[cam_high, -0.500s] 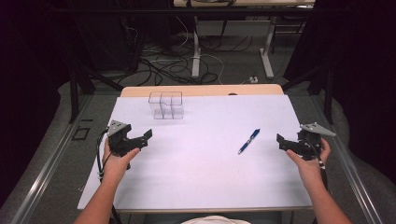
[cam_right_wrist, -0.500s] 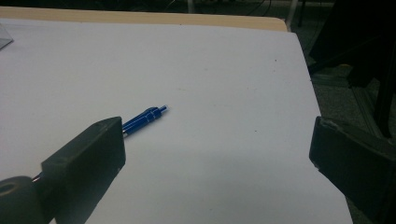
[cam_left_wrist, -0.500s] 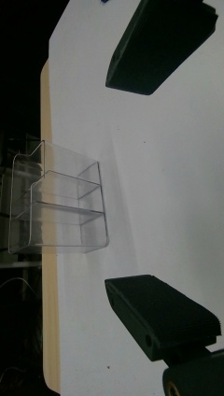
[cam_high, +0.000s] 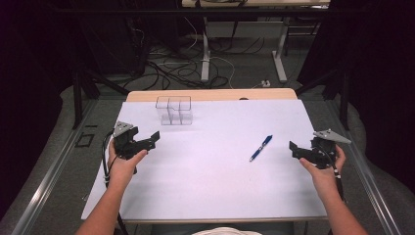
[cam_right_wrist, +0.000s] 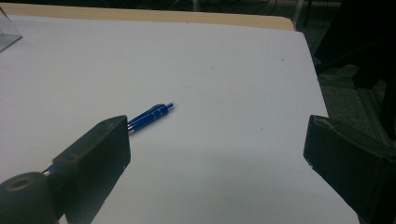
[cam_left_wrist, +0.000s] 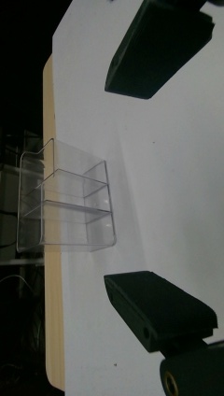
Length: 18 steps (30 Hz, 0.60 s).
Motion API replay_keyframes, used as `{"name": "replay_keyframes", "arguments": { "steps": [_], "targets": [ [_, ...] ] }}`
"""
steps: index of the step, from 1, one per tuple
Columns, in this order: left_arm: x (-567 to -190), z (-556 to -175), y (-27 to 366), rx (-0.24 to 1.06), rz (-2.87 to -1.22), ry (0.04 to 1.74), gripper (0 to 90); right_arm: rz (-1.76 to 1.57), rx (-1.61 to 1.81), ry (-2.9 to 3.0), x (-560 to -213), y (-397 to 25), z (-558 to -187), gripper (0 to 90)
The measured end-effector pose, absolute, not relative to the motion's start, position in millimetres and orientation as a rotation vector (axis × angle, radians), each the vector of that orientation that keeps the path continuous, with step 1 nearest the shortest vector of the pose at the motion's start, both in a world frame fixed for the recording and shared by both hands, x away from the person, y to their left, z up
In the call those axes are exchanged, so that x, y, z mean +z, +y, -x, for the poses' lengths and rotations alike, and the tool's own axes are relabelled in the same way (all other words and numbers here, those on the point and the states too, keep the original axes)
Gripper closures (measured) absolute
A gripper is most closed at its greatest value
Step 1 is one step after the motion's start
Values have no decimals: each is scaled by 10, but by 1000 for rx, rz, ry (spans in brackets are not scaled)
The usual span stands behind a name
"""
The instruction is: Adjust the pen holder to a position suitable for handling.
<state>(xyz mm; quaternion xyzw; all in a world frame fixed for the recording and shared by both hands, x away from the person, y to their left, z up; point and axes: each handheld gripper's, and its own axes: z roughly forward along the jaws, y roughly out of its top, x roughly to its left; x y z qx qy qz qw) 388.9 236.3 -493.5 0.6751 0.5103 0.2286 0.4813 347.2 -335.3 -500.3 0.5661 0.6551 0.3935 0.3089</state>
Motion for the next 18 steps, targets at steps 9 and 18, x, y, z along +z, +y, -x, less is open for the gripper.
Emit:
{"name": "replay_keyframes", "arguments": {
  "steps": [9,18],
  "targets": [
    [-4789,-4028,2350,557,-1626,1275,158,-1503,1037,1737,-5009,-3357,-3480,81],
    [-4481,-4282,2325,571,-1603,1299,241,-1508,1054,1733,-5009,-3344,-3480,95]
  ]
}}
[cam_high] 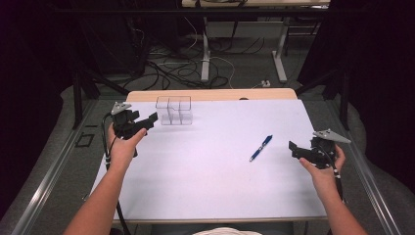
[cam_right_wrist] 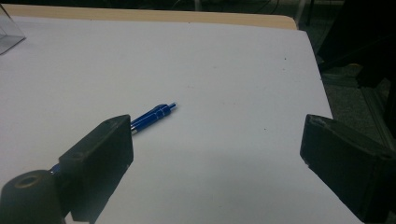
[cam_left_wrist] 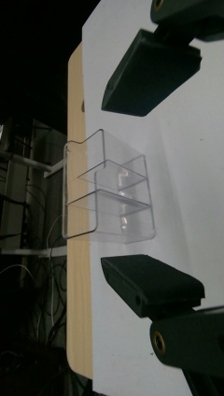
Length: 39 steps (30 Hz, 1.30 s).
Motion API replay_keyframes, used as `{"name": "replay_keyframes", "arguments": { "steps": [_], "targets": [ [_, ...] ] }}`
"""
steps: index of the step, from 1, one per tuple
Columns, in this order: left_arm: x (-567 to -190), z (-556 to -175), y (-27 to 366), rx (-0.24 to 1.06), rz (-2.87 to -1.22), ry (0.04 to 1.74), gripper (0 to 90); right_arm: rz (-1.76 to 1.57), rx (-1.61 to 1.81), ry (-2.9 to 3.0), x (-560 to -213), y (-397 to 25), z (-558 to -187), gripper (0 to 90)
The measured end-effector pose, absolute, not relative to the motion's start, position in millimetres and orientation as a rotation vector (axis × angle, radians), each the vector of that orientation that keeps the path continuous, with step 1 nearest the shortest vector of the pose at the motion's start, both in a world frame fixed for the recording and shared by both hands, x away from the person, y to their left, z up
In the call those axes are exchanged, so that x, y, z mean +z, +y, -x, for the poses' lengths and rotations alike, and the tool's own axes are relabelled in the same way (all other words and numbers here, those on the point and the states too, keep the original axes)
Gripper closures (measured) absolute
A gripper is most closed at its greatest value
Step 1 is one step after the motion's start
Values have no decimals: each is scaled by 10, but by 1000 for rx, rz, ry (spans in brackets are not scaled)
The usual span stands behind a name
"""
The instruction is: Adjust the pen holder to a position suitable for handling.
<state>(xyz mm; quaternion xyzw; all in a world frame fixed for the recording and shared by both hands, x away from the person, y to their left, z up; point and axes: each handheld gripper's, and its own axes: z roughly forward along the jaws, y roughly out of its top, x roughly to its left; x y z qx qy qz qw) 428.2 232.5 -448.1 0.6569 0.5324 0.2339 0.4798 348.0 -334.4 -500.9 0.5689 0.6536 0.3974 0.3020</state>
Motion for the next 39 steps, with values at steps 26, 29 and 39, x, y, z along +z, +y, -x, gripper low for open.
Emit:
{"name": "replay_keyframes", "arguments": {
  "steps": [26,29,39],
  "targets": [
    [-4130,-5075,2167,596,-1762,1425,379,-1548,1058,1728,-5038,-3371,-3483,141],
    [-4134,-5110,2166,585,-1764,1443,417,-1549,1058,1733,-5042,-3371,-3487,143],
    [-4314,-5287,2124,548,-1784,1519,523,-1548,1057,1743,-5056,-3373,-3497,144]
  ]
}}
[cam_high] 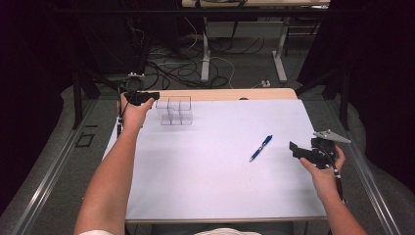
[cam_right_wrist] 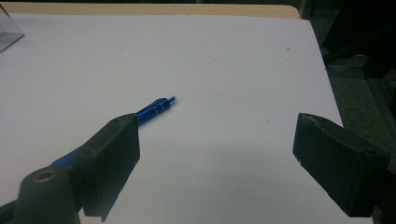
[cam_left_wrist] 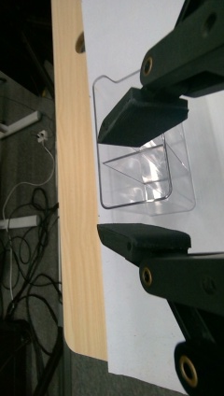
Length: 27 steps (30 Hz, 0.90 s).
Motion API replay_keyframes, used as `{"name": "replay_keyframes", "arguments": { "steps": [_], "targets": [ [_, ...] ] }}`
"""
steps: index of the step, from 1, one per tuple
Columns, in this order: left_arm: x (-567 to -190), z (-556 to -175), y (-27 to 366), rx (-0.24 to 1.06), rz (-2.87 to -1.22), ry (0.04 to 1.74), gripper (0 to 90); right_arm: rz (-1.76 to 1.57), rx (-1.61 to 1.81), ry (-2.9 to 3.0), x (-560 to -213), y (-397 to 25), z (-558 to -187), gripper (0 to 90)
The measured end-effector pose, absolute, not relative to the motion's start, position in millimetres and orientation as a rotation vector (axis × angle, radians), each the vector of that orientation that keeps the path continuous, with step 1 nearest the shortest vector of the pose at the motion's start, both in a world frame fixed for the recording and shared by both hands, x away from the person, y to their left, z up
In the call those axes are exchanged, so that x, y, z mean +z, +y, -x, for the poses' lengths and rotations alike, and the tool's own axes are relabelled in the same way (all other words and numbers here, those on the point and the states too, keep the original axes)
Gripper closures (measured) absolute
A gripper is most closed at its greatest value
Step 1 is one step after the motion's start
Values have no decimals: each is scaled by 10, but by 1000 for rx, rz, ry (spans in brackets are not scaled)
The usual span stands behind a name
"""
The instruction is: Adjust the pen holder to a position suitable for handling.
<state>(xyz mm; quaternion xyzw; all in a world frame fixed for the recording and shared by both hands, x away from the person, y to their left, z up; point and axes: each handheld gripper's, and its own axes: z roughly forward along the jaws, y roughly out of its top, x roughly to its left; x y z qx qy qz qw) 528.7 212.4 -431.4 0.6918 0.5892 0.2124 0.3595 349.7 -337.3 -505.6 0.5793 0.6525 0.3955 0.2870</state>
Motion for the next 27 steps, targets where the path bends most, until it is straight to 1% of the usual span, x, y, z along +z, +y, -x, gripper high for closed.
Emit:
{"name": "replay_keyframes", "arguments": {
  "steps": [5,15,16,19,20,24,27],
  "targets": [
    [-4387,-5345,2109,536,-1801,1547,571,-1548,1059,1746,-5058,-3374,-3500,144],
    [-4527,-5446,2107,487,-1829,1604,629,-1541,1055,1749,-5070,-3380,-3506,144],
    [-4550,-5459,2100,499,-1819,1605,645,-1550,1061,1755,-5070,-3373,-3504,144],
    [-4579,-5484,2096,502,-1820,1614,654,-1538,1060,1760,-5070,-3379,-3506,144],
    [-4584,-5493,2103,493,-1831,1619,671,-1538,1062,1760,-5071,-3377,-3506,144],
    [-4617,-5516,2108,490,-1829,1634,693,-1539,1064,1761,-5073,-3378,-3507,144],
    [-4639,-5526,2107,487,-1833,1653,734,-1543,1066,1763,-5077,-3379,-3509,144]
  ]
}}
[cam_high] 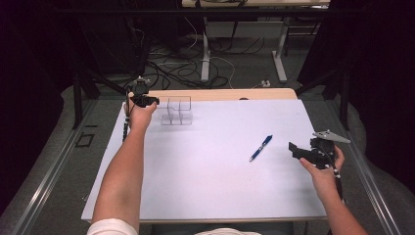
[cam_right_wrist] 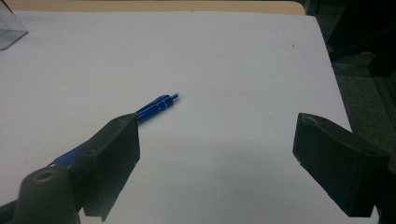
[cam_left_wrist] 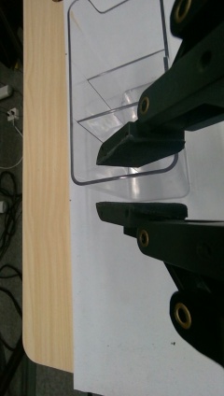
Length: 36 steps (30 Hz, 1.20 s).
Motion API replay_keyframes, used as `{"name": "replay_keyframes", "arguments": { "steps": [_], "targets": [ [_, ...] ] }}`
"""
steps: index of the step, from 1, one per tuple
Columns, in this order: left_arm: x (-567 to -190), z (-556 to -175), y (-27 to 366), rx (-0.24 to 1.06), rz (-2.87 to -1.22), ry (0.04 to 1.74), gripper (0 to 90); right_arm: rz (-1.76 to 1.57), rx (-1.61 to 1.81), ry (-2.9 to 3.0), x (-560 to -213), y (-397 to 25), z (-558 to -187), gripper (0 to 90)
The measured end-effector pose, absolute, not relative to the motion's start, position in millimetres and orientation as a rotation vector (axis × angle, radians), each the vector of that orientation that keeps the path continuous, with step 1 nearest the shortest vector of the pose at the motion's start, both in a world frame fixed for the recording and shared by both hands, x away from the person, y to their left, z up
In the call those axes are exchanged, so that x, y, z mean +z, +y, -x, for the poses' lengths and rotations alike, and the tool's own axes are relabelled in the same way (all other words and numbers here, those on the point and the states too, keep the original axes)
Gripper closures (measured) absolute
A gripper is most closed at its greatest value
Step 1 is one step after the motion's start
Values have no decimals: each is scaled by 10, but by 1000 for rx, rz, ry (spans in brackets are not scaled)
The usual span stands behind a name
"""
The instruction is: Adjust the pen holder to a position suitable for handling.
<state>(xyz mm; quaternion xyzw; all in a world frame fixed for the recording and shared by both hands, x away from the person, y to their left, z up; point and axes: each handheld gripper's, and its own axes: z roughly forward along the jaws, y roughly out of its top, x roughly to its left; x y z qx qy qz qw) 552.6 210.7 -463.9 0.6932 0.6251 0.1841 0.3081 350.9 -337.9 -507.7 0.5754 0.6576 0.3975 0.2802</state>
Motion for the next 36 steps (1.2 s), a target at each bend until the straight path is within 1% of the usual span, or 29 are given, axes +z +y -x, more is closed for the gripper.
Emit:
{"name": "replay_keyframes", "arguments": {
  "steps": [4,15,24,36],
  "targets": [
    [-4663,-5540,2106,460,-1845,1668,756,-1542,1060,1759,-5079,-3381,-3510,144],
    [-4691,-5551,2034,472,-1867,1669,852,-1539,1068,1767,-5078,-3388,-3510,145],
    [-4686,-5543,1996,487,-1842,1711,878,-1552,1077,1767,-5076,-3375,-3508,146],
    [-4669,-5522,1949,494,-1804,1776,886,-1546,1073,1773,-5082,-3378,-3515,146]
  ]
}}
